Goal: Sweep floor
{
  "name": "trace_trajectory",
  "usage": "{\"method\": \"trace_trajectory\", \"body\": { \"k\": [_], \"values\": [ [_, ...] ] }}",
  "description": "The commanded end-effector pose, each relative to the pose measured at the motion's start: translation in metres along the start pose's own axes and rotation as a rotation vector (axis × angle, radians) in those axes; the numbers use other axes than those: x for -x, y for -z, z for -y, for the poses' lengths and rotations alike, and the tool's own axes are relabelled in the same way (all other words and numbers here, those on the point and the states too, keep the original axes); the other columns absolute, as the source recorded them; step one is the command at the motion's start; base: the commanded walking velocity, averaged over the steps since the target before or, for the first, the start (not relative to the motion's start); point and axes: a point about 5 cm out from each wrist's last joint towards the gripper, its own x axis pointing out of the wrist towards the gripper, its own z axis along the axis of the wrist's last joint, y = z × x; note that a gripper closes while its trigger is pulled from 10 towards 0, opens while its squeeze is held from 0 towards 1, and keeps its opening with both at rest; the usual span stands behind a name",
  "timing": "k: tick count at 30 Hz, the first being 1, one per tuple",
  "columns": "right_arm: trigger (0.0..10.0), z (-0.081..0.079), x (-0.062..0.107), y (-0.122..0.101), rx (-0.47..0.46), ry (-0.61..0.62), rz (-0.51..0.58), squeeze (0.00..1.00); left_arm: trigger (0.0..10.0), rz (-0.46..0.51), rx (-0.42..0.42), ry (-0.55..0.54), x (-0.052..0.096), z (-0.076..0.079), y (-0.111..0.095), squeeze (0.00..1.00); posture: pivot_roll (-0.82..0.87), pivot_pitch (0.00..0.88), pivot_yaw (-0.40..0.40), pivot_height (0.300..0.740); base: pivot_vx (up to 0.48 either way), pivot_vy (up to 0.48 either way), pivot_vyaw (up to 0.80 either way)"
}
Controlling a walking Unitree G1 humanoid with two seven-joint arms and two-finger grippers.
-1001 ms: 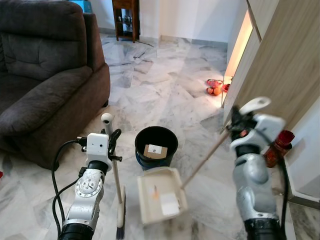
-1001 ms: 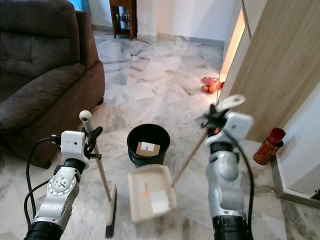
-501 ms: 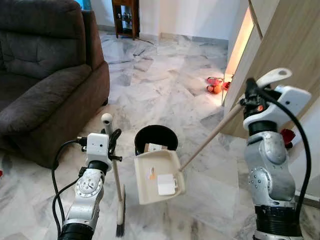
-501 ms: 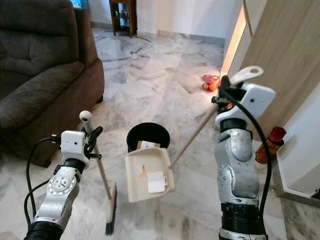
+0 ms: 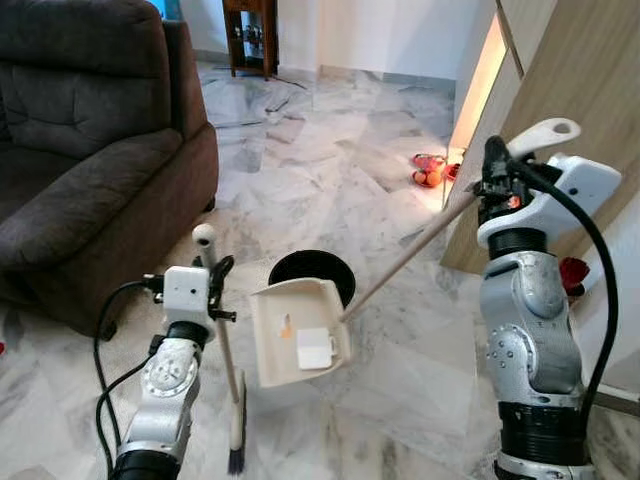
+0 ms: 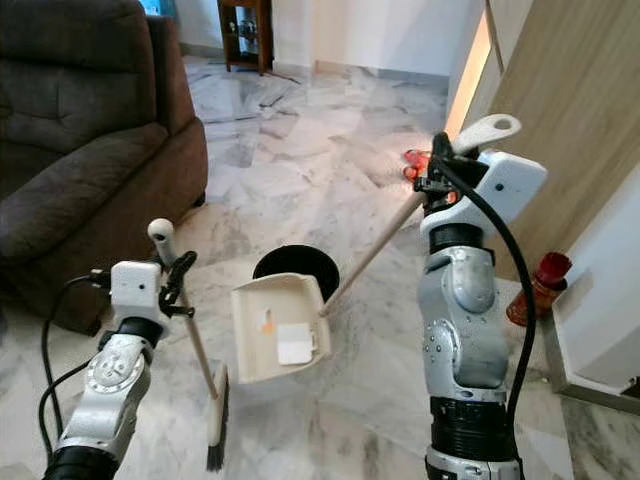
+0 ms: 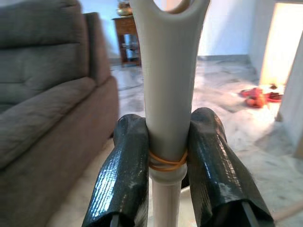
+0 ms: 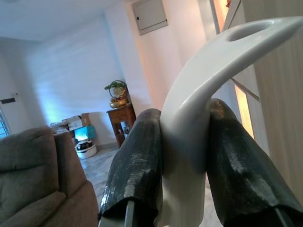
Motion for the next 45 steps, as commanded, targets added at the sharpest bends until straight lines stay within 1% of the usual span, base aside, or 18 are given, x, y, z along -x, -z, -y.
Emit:
{"method": "trace_trajectory", "body": {
  "k": [1,2,6,11,36,45],
  "values": [
    [10.0,-0.007,-0.004,-0.027,-0.039,-0.026,0.133,0.0,10.0,0.071,-0.026,-0.033,0.0,-0.011,-0.013,0.0,0.04,0.0,-0.017,0.74,0.274,0.0,0.0],
    [10.0,-0.007,-0.004,-0.029,-0.041,-0.024,0.14,0.0,10.0,0.071,-0.031,-0.04,0.002,-0.013,-0.013,0.0,0.04,0.0,-0.015,0.74,0.266,0.0,0.0],
    [10.0,-0.007,-0.004,-0.031,-0.047,-0.022,0.152,0.0,10.0,0.076,-0.03,-0.048,0.003,-0.015,-0.014,0.0,0.05,0.0,-0.017,0.74,0.271,0.0,0.0],
    [10.0,-0.013,-0.005,-0.034,-0.059,-0.047,0.165,0.0,10.0,0.078,-0.025,-0.042,0.002,-0.01,-0.015,0.0,0.05,0.0,-0.017,0.74,0.274,0.0,0.0],
    [10.0,-0.017,-0.005,-0.035,-0.078,-0.064,0.162,0.0,10.0,0.082,-0.012,-0.036,0.001,-0.006,-0.017,0.0,0.05,0.0,-0.022,0.74,0.292,0.0,0.0],
    [10.0,-0.018,-0.005,-0.035,-0.088,-0.071,0.159,0.0,10.0,0.087,-0.009,-0.03,-0.001,-0.004,-0.018,0.0,0.05,0.0,-0.023,0.74,0.297,0.0,0.0]
  ]
}}
